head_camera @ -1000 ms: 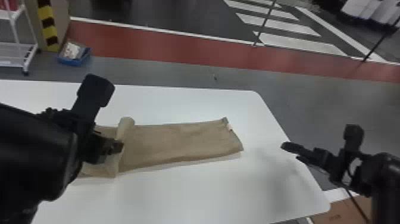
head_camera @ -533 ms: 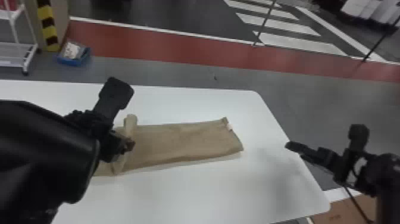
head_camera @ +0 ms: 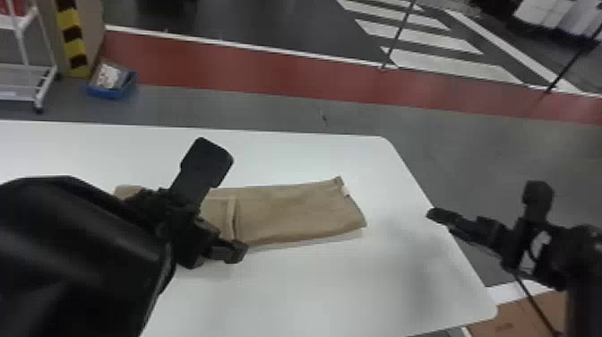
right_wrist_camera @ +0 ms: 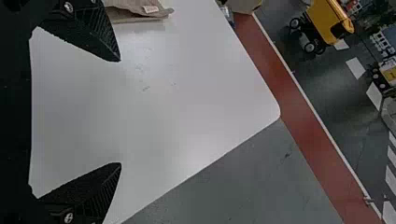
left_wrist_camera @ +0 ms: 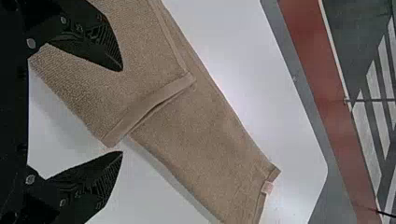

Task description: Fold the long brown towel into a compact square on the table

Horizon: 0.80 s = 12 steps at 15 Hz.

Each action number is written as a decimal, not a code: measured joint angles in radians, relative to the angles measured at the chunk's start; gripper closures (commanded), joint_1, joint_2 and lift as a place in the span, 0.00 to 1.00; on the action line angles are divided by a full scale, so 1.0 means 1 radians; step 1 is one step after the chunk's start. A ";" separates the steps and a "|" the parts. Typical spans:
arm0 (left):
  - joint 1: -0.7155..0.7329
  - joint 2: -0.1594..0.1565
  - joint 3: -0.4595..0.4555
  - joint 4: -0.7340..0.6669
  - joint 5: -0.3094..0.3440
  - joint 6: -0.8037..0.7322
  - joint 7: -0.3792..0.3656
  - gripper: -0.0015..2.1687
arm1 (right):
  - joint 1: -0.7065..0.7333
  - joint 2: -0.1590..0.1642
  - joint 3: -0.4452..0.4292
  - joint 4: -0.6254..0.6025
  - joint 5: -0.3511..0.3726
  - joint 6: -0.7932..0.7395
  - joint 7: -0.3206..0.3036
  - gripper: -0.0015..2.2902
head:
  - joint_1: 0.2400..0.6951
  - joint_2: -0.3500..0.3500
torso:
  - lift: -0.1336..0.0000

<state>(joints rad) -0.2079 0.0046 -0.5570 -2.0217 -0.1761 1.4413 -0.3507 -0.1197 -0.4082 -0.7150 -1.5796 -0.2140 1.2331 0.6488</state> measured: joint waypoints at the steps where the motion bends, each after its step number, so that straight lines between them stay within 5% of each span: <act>1: 0.009 0.000 0.013 -0.012 -0.001 0.000 -0.003 0.01 | 0.003 0.005 0.002 -0.026 -0.014 0.022 0.000 0.04 | 1.00 0.00 | 0.08; 4: 0.073 0.000 0.125 -0.094 0.016 0.002 -0.034 0.01 | 0.005 0.051 0.038 -0.154 -0.038 0.131 -0.002 0.04 | 1.00 0.00 | 0.08; 8: 0.179 0.002 0.414 -0.212 0.153 -0.009 -0.049 0.01 | -0.020 0.179 0.189 -0.334 -0.009 0.227 -0.014 0.04 | 1.00 0.00 | 0.08; 12: 0.268 0.081 0.710 -0.193 0.295 -0.154 -0.060 0.01 | -0.060 0.334 0.375 -0.373 0.101 0.223 -0.020 0.04 | 1.00 0.37 | 0.08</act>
<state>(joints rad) 0.0596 0.0860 0.1531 -2.2146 0.1190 1.2876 -0.4112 -0.1795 -0.0743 -0.3397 -1.9525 -0.1131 1.4556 0.6293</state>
